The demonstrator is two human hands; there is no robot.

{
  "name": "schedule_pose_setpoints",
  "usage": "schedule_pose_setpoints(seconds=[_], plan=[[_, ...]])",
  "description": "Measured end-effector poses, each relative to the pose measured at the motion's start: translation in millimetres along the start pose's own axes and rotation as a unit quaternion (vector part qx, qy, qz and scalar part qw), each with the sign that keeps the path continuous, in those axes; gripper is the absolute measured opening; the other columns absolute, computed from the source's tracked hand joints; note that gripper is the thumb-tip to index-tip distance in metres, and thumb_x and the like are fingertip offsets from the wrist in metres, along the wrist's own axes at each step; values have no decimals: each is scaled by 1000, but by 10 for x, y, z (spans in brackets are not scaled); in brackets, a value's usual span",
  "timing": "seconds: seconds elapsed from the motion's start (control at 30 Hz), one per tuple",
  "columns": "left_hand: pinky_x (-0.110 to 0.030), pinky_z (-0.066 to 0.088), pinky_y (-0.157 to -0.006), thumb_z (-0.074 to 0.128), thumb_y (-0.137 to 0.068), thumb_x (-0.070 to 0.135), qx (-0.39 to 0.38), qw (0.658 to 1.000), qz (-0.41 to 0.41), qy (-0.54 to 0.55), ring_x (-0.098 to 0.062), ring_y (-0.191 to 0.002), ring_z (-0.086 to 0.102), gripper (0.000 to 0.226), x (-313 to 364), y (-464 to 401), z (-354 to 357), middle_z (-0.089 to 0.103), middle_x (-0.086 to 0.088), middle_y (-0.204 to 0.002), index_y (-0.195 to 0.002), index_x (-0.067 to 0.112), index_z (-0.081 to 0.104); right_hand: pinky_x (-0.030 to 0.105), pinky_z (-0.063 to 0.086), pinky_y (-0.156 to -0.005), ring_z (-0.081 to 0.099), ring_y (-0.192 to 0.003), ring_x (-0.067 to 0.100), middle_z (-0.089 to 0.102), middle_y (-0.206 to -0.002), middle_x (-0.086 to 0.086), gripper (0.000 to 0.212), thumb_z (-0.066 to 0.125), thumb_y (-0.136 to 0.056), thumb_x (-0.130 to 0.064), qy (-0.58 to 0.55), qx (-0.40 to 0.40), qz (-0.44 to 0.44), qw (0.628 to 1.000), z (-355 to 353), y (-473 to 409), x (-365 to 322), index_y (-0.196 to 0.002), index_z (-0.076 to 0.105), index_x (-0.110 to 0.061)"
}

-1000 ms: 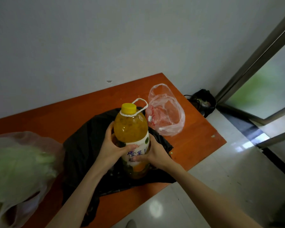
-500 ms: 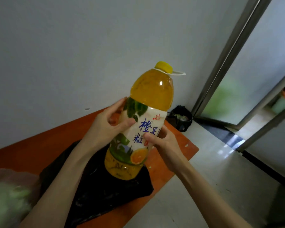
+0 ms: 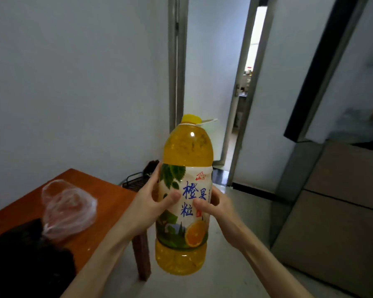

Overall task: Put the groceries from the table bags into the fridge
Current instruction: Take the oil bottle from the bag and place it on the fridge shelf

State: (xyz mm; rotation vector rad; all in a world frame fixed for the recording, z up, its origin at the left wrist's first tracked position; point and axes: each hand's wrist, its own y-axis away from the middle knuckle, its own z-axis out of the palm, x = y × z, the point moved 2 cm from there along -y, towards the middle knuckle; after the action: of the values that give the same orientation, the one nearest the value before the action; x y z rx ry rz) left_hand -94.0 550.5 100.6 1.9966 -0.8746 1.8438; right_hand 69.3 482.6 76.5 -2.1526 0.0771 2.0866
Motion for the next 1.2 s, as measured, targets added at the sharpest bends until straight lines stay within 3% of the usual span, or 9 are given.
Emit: schedule_pose_setpoints(seconds=[0.1,0.27,0.37,0.53,0.67,0.8,0.9,1.03,1.2], plan=[[-21,55,-73,75,-39,74,-54,998,-14,29,2,-100,63,124,17,-159,894,60,15,-119,-144,41,18,18,53,-71,67,-95,9,71,-102,-8,92,77,-40,-70,4,53,-1,999,-811,479,-25,-116,51,-27],[-13,51,-62,69,-65,35,-148,988,-12,35,6,-86,65,72,175,-464,2219,65,15,-103,-130,38,38,23,54,-76,65,-102,11,67,-111,-8,101,81,-46,-59,12,151,-8,988,-1893,1208,-64,-132,39,-29],[-13,51,-61,67,-64,33,-212,977,7,37,6,-83,65,62,337,-672,2903,65,16,-100,-119,44,40,21,53,-75,64,-103,8,65,-115,-6,105,81,-45,-63,28,213,-3,977,-2455,1581,-105,-134,39,-27],[-18,53,-66,67,-66,37,-287,955,50,56,-2,-93,66,65,521,-1012,3942,66,12,-108,-126,38,42,22,54,-75,65,-100,7,64,-112,-8,74,73,-56,-46,56,278,-6,959,-3385,2000,-251,-123,43,-35],[-15,52,-63,68,-68,38,-312,944,80,74,2,-89,66,51,602,-1363,4720,68,17,-99,-114,45,46,27,55,-83,64,-102,11,62,-117,-5,68,68,-69,-37,89,323,-2,942,-4164,2134,-385,-130,39,-32],[-18,54,-69,73,-72,36,-348,926,117,90,-2,-96,66,54,641,-1851,5491,67,21,-106,-117,48,46,20,54,-75,65,-98,6,65,-111,-10,81,78,-60,-46,122,350,-19,929,-4936,2168,-481,-129,39,-29],[-11,50,-66,73,-72,25,-361,916,138,104,9,-92,62,55,773,-2288,6011,65,32,-98,-112,48,44,18,53,-73,65,-97,2,63,-111,-10,99,82,-48,-48,156,366,-6,917,-5545,2093,-594,-132,35,-25],[-18,54,-74,77,-62,34,-374,908,160,100,3,-104,60,81,1044,-2891,6564,60,17,-117,-131,44,37,16,53,-75,61,-102,3,58,-116,-12,92,84,-55,-40,210,395,-12,894,-6315,1980,-895,-131,34,-29],[-16,52,-74,77,-60,22,-394,887,221,92,2,-104,60,92,1465,-3457,7059,56,13,-120,-136,39,28,21,53,-82,56,-108,6,54,-117,-15,90,81,-54,-35,284,402,-57,869,-7099,1837,-1298,-130,33,-34]])
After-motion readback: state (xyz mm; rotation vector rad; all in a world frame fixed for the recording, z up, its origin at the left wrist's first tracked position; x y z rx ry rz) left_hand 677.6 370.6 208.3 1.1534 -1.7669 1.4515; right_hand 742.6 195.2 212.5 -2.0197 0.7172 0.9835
